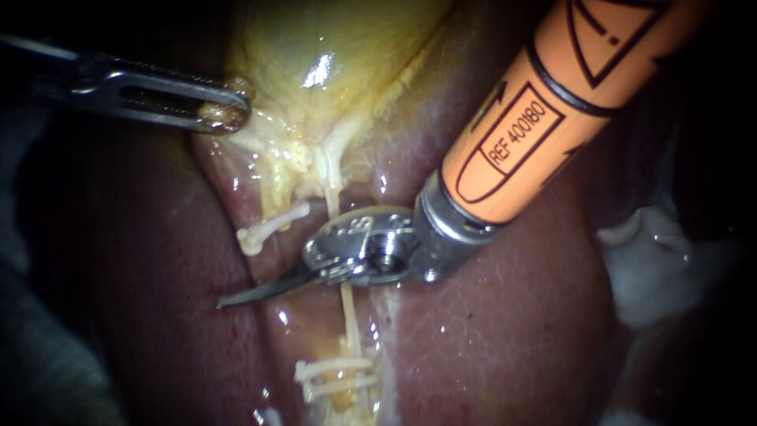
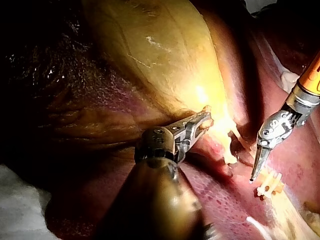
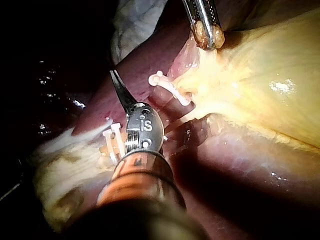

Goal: Go back from the cut left tube

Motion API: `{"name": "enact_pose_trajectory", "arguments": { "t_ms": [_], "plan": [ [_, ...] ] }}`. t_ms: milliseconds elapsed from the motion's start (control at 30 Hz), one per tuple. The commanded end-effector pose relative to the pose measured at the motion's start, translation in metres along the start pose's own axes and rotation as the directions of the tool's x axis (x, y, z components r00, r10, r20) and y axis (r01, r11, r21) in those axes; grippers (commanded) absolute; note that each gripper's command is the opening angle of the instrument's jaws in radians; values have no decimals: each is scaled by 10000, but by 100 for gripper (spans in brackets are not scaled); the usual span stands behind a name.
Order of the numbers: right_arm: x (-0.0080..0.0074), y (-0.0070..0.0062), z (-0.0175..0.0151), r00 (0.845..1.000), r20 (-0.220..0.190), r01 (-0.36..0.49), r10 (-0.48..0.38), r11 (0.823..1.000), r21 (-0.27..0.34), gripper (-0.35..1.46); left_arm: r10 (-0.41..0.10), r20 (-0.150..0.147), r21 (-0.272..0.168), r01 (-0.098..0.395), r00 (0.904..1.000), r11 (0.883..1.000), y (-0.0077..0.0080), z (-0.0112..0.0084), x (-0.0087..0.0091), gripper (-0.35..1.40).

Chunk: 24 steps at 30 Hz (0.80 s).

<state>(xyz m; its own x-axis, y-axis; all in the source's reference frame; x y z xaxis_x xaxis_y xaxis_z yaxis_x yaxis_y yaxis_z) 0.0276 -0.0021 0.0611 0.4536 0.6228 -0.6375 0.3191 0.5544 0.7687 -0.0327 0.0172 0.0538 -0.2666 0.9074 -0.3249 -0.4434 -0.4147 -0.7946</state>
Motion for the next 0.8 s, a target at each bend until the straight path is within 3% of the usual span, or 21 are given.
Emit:
{"name": "enact_pose_trajectory", "arguments": {
  "t_ms": [33, 67, 200, 233, 333, 600, 667, 800],
  "plan": [
    [0, -1, 0, 9998, -12, -215, 215, 9998, -19, -35, 1, 1, -2, -1, 10000, 10000, 0, 0, 0, -35],
    [0, -2, 0, 9992, -42, -389, 389, 9992, -7, -35, 1, 1, -2, -1, 10000, 10000, 0, 0, 0, -35],
    [1, 0, 1, 9970, -377, -680, 673, 9975, -177, 116, 3, 3, -5, -3, 10000, 10000, -1, 0, 0, -35],
    [2, 0, 1, 9956, -510, -803, 786, 9963, -319, 130, 3, 3, -5, -3, 10000, 10000, -1, 0, 0, -35],
    [2, 0, 2, 9948, -630, -832, 799, 9952, -519, 141, 4, 5, -8, -4, 10000, 10000, -1, 0, 0, -35],
    [-5, -12, -10, 9939, -728, -875, 826, 9939, -667, 143, 7, -7, 13, -7, 10000, 10000, -2, -1, 0, -35],
    [-10, -21, -19, 9920, -910, -985, 873, 9869, -1277, 143, 8, -6, 11, -8, 10000, 10000, -2, -1, 0, -35],
    [-24, -48, -42, 9943, -1009, 41, -351, 9562, -2927, 145, 14, -16, 28, -14, 10000, 10000, -5, -1, 1, -35]
  ]
}}
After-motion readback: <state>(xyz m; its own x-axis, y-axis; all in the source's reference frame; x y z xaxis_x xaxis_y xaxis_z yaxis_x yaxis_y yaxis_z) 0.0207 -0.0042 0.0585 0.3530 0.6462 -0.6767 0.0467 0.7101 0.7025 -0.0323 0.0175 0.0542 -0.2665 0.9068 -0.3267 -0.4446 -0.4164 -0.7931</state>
